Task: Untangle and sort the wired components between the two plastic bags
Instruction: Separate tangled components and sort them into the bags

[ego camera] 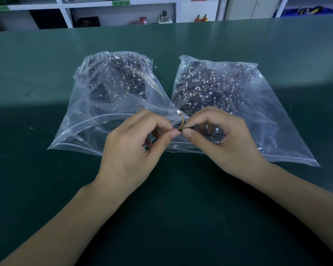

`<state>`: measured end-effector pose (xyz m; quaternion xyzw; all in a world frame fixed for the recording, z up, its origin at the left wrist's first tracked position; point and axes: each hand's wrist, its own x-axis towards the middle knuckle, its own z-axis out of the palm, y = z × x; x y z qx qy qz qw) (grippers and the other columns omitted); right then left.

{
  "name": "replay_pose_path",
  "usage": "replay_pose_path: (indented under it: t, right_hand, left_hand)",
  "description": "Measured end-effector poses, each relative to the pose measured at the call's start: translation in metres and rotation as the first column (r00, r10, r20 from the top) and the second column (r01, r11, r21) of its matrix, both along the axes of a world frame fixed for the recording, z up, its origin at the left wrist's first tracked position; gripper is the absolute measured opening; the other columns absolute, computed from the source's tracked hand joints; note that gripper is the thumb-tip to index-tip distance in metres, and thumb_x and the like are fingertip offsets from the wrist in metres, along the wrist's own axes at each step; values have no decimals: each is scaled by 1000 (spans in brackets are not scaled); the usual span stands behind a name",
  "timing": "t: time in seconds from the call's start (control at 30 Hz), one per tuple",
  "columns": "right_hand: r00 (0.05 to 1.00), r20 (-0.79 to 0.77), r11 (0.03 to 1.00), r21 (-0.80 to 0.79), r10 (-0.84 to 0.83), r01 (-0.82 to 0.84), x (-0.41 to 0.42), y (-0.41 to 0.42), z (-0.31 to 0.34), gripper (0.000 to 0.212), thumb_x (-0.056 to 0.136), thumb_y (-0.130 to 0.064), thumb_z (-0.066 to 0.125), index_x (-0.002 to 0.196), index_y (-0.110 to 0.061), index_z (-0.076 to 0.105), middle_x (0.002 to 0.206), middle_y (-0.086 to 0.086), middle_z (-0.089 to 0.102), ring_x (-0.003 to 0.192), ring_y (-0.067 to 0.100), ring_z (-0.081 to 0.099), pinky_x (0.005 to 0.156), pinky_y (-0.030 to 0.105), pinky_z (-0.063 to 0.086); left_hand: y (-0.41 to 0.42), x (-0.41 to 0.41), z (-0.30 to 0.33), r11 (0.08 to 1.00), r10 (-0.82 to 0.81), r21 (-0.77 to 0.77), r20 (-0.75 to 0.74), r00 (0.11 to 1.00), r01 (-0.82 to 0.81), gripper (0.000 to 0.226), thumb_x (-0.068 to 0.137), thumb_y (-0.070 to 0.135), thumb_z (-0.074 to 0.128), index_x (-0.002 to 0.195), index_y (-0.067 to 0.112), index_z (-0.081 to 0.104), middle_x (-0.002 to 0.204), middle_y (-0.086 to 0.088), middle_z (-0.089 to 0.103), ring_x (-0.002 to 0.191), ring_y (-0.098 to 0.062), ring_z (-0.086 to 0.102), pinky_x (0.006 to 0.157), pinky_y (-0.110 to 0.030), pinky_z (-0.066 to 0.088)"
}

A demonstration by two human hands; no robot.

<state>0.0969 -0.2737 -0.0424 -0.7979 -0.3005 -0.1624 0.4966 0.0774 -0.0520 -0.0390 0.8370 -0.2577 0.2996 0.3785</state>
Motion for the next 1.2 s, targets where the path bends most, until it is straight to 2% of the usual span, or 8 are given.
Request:
replay_pose_path:
  t: [0.37,0.57,0.97,1.1,1.2]
  right_hand:
    - [999,46,999,-42,1,1,1,0,0,8,98,-18,75,95,-11,77,90,3,70,79,25,61,70,31,47]
    - [999,50,998,-65,-12,15,1,0,-2,4,98,-17,76,97,-14,76,90,-2,71,79,22,62,72,26,46]
    - [1000,31,997,-79,-3,6,1,-2,-4,1,98,-17,76,98,-16,75,88,-6,70,82,23,65,73,37,50]
    - [999,36,996,-93,1,2,2,-3,-5,2,98,-15,76,97,-16,74,89,-10,70,83,20,65,74,34,50]
    - [1000,22,997,-83,2,-1,2,-3,-5,1,99,-17,75,99,-16,74,89,-8,70,83,21,65,73,38,51]
  left_hand:
    - [1,0,1,1000,17,20,-28,999,-17,14,101,29,73,93,17,72,89,13,63,82,-14,65,65,-37,53]
    - [1,0,0,1000,8,25,-35,999,-7,14,101,29,73,93,17,71,90,14,62,82,-15,65,64,-37,53]
    - [1,0,-1,999,18,39,-31,999,-17,12,101,30,73,93,20,70,90,14,62,83,-14,65,63,-36,52]
    - [1,0,-1,999,18,52,-33,999,-16,14,100,31,73,93,21,69,89,14,62,82,-13,65,63,-36,52]
    - [1,-1,-1,999,18,47,-36,999,-17,13,100,31,73,93,22,69,90,15,61,82,-13,65,63,-34,52]
